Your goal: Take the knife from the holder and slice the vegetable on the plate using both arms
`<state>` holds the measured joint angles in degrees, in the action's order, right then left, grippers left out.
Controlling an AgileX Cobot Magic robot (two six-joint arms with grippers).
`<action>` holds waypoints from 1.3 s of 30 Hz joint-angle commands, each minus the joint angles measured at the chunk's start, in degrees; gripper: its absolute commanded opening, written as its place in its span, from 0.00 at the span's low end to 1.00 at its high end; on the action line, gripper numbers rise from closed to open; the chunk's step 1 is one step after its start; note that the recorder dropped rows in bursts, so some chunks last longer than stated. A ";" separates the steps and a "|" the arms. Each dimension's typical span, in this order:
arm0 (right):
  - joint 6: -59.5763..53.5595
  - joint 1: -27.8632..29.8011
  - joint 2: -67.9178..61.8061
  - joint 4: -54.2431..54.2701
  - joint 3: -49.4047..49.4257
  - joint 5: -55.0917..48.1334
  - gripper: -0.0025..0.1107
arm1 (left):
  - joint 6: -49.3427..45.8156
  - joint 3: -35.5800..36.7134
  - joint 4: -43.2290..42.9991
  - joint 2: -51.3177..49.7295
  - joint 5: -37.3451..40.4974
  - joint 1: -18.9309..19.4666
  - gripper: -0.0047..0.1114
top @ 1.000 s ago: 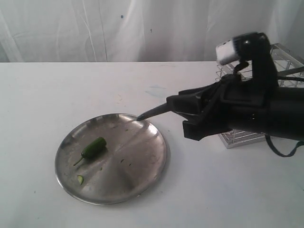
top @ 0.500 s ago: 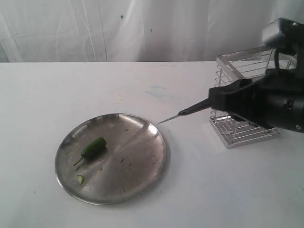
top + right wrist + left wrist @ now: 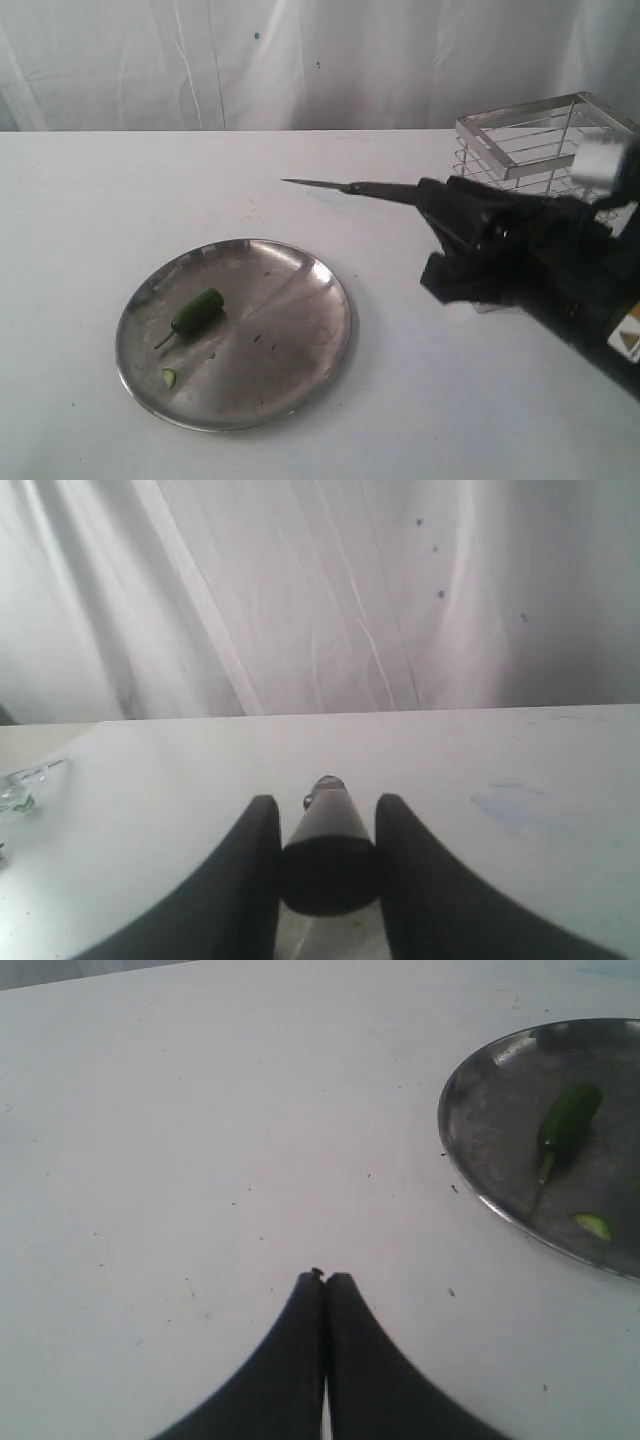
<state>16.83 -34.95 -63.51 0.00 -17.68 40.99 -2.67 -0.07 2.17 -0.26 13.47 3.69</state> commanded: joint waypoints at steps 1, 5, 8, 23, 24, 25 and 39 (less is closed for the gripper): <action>2.88 -0.64 -7.79 -6.64 6.84 18.27 0.02 | -0.14 0.07 0.52 0.26 -0.11 -0.36 0.04; 2.88 -0.64 -14.82 -9.96 7.11 24.66 0.02 | -0.14 0.07 0.52 0.26 -0.11 -0.36 0.04; 2.77 -0.64 -18.65 -11.54 6.05 27.35 0.02 | -0.14 0.07 0.52 0.26 -0.11 -0.36 0.04; 2.12 -0.64 -27.92 -10.30 4.81 18.27 0.02 | -0.14 0.07 0.52 0.26 -0.11 -0.36 0.04; 1.65 -0.64 -27.92 -10.30 4.81 17.50 0.02 | -0.14 0.07 0.52 0.26 -0.11 -0.36 0.04; 0.85 -0.64 -27.92 -10.30 4.81 16.62 0.02 | -0.14 0.07 0.52 0.26 -0.11 -0.36 0.04; 5.49 -0.64 -28.05 -23.46 -1.01 -2.11 0.20 | -0.14 0.07 0.52 0.26 -0.11 -0.36 0.04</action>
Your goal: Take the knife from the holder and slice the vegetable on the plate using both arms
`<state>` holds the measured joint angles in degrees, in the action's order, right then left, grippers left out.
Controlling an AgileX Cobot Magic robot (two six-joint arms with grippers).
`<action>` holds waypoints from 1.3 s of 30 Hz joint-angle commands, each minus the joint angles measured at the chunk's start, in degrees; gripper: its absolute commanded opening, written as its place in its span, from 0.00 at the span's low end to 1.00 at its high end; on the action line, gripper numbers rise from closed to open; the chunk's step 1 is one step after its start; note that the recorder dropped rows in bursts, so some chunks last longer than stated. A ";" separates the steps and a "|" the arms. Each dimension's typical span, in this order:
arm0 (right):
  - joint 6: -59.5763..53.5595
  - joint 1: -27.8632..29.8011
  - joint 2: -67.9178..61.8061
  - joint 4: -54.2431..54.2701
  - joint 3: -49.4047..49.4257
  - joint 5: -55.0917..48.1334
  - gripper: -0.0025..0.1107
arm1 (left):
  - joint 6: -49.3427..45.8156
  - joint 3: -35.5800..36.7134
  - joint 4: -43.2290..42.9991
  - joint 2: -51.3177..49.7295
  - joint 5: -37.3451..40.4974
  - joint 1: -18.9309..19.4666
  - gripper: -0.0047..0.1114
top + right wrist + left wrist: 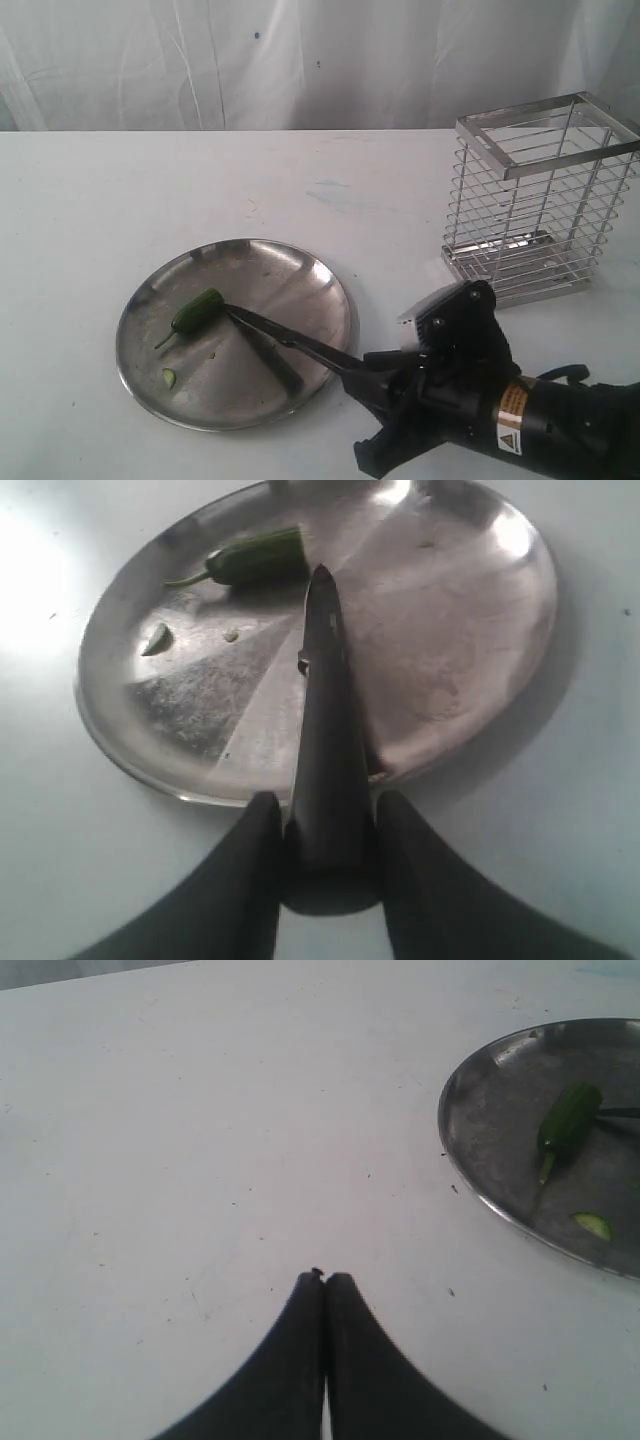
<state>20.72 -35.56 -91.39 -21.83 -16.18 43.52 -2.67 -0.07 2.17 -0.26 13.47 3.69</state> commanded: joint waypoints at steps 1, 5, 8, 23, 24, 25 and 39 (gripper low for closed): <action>1.87 -0.03 -0.17 -1.63 -2.92 -6.27 0.20 | -0.14 0.07 0.52 0.26 -0.11 -0.36 0.04; 3.78 -0.03 -0.17 -1.63 -3.41 -8.78 0.22 | -0.14 0.07 0.52 0.26 -0.11 -0.36 0.04; 4.94 -0.03 -0.17 -1.99 -3.41 -10.26 0.28 | -0.14 0.07 0.52 0.26 -0.11 -0.36 0.04; 18.10 -0.03 14.16 -4.53 -17.80 -60.55 0.38 | -0.14 0.07 0.52 0.26 -0.11 -0.36 0.04; 9.97 0.10 14.15 -0.69 -22.93 -71.10 0.38 | -0.14 0.07 0.52 0.26 -0.11 -0.36 0.04; -1.54 0.24 13.08 6.28 -28.05 -80.39 0.37 | -0.14 0.07 0.52 0.26 -0.11 -0.36 0.04; -43.26 4.38 -11.31 37.09 -53.99 -113.48 0.32 | -0.14 0.07 0.52 0.26 -0.11 -0.36 0.04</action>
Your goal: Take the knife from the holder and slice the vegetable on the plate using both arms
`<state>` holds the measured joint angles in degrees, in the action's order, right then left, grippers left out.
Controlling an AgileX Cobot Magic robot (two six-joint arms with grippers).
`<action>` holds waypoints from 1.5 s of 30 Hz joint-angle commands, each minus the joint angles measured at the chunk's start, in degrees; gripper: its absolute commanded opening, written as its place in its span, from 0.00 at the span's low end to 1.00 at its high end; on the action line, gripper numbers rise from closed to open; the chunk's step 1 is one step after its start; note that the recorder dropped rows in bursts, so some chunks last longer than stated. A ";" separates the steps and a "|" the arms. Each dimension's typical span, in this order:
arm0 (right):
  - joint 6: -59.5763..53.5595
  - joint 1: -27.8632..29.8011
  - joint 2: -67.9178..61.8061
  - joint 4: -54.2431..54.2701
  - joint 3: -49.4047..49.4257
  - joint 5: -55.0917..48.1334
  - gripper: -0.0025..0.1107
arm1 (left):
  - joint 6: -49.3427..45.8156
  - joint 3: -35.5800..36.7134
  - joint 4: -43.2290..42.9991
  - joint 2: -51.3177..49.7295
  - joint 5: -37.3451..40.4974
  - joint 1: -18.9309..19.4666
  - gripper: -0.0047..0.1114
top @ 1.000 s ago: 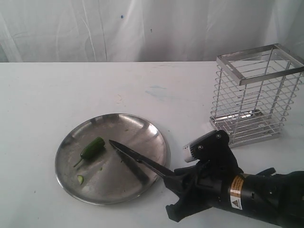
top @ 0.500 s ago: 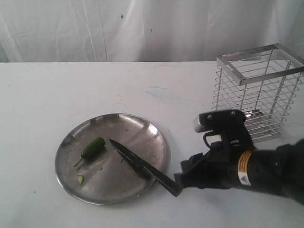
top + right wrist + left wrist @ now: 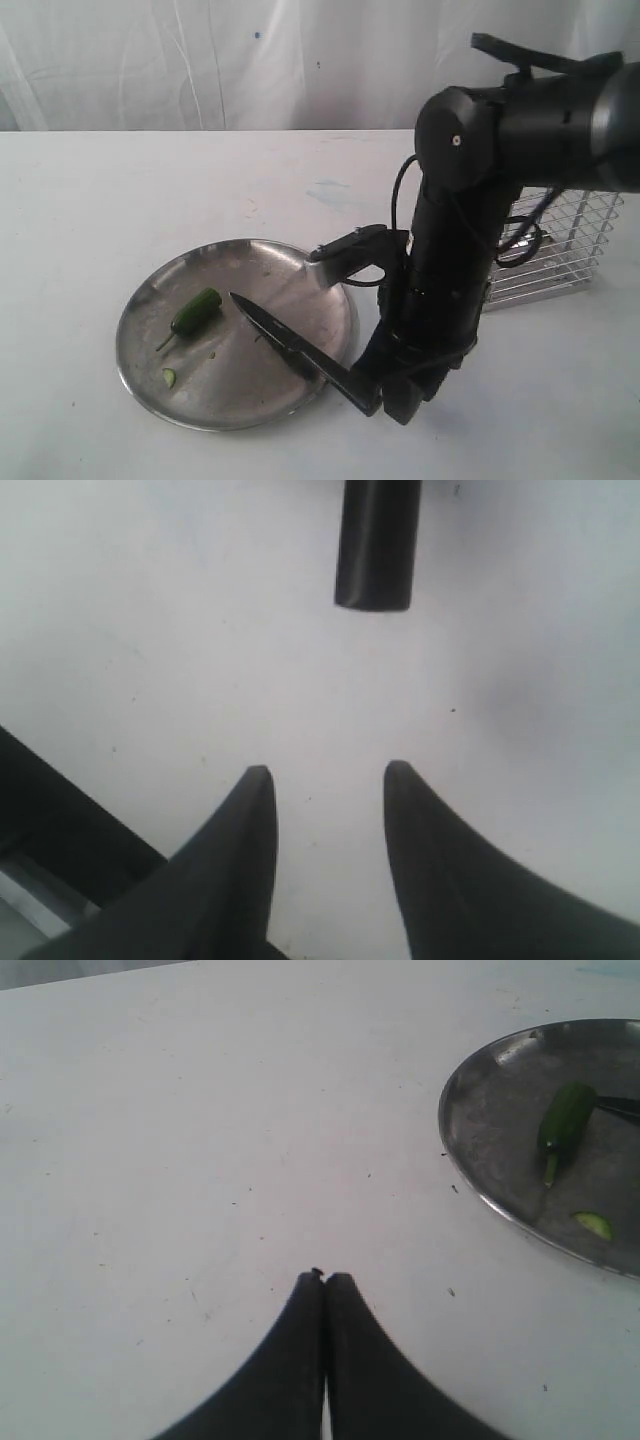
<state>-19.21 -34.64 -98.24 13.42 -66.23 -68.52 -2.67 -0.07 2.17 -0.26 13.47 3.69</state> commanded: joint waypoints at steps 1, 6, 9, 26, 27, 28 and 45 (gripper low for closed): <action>-4.21 4.88 -5.59 3.38 -4.76 -1.44 0.32 | -0.14 0.07 0.52 0.26 -0.11 -0.36 0.04; -12.73 15.40 -9.18 21.52 -7.36 -1.44 0.32 | -0.14 0.07 0.52 0.26 -0.11 -0.36 0.04; -15.54 18.25 -9.28 22.31 -7.08 -1.44 0.32 | -0.14 0.07 0.52 0.26 -0.11 -0.36 0.04; -21.89 19.20 -9.28 30.82 -1.07 3.44 0.56 | -0.14 0.07 0.52 0.26 -0.11 -0.36 0.04; -22.17 19.20 -9.28 31.26 -1.07 3.72 0.58 | -0.14 0.07 0.52 0.26 -0.11 -0.36 0.04; -22.78 19.20 -9.28 31.83 -1.07 3.83 0.59 | -0.14 0.07 0.52 0.26 -0.11 -0.36 0.04; -28.61 19.20 -20.55 37.26 -1.07 0.62 0.58 | -0.14 0.07 0.52 0.26 -0.11 -0.36 0.04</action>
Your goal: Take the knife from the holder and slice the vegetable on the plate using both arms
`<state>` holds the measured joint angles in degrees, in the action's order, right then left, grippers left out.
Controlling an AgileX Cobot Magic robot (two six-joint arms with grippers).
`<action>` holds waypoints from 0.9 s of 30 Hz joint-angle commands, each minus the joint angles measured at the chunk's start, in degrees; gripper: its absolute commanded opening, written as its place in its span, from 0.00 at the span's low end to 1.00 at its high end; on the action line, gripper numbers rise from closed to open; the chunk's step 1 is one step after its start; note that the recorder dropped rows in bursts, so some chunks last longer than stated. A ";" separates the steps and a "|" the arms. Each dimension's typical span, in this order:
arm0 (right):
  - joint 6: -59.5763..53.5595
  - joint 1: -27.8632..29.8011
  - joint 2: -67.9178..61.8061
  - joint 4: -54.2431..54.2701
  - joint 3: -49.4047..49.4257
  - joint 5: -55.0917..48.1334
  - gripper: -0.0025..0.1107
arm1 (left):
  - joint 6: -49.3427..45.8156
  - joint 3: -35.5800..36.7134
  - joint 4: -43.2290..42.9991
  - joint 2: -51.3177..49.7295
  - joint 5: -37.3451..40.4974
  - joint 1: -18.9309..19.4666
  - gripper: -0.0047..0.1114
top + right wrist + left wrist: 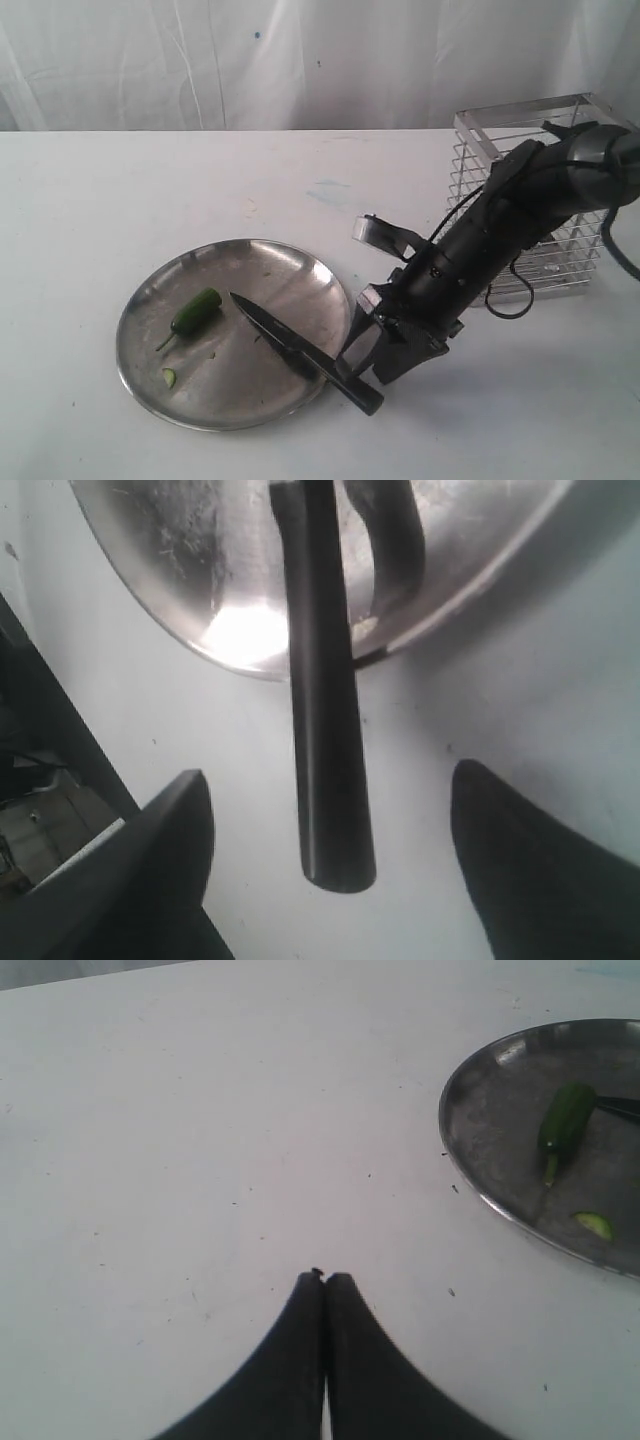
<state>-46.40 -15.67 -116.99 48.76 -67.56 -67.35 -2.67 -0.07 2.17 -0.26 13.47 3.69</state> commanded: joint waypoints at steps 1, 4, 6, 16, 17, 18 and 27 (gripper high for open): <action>-1.55 0.24 -2.34 2.58 0.26 -0.78 0.58 | -0.14 0.07 0.52 0.26 -0.11 -0.36 0.04; -3.04 0.24 -3.85 4.55 0.26 -1.79 0.58 | -0.14 0.07 0.52 0.26 -0.11 -0.36 0.04; -3.77 0.24 -4.60 6.10 0.26 -2.40 0.58 | -0.14 0.07 0.52 0.26 -0.11 -0.36 0.04; -6.53 -1.13 -5.48 8.63 0.26 -2.62 0.58 | -0.14 0.07 0.52 0.26 -0.11 -0.36 0.04; -6.53 -1.50 -5.48 8.63 0.26 -2.62 0.58 | -0.14 0.07 0.52 0.26 -0.11 -0.36 0.04; -6.65 -2.02 -5.48 8.63 0.26 -2.62 0.58 | -0.14 0.07 0.52 0.26 -0.11 -0.36 0.04; -7.42 -4.93 -5.48 6.03 0.26 -2.62 0.33 | -0.14 0.07 0.52 0.26 -0.11 -0.36 0.04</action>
<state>-52.97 -20.08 -122.47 56.19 -67.56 -69.48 -2.67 -0.07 2.17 -0.26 13.47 3.69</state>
